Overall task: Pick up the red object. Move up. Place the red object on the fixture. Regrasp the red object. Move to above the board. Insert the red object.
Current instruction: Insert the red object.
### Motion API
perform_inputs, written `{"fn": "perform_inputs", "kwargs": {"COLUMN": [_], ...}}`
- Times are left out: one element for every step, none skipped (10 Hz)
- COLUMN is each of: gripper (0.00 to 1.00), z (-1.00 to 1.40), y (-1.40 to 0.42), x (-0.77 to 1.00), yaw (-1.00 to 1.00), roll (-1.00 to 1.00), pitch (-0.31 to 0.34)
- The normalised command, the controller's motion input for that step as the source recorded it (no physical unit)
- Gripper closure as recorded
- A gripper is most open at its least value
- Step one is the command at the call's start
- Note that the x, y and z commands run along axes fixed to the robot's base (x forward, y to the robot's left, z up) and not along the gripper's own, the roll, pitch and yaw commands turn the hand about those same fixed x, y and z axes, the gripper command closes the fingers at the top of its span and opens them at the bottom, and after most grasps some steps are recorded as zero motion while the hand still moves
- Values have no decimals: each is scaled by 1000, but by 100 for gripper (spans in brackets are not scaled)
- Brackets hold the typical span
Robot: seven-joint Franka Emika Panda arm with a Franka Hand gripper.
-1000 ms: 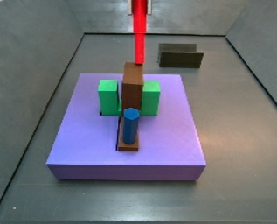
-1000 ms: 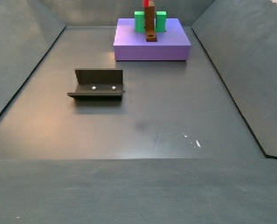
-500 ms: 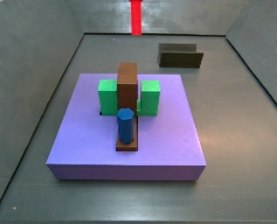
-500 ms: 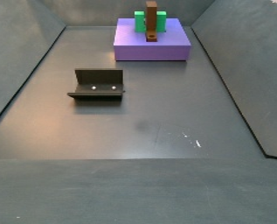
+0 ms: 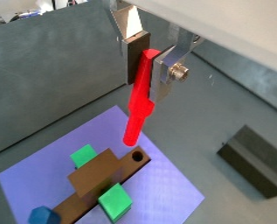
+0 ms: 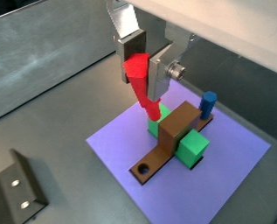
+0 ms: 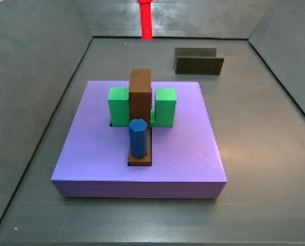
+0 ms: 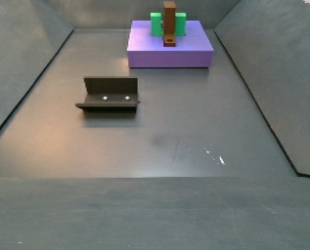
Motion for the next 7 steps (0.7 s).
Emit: {"fn": "perform_inputs", "kwargs": {"gripper": [100,100,100,100,100,100,100], "z": [100,89,23,0,-54,-51,0], "y": [0,0,0,-74,-126,-129,-89], "x": [0,0,0,131,163,154,129], "yaw": [0,0,0,11,49,69,111], "roll": [500,500,500,500,500,500,500], "pitch": [157,146,74,19,0,0,9]}}
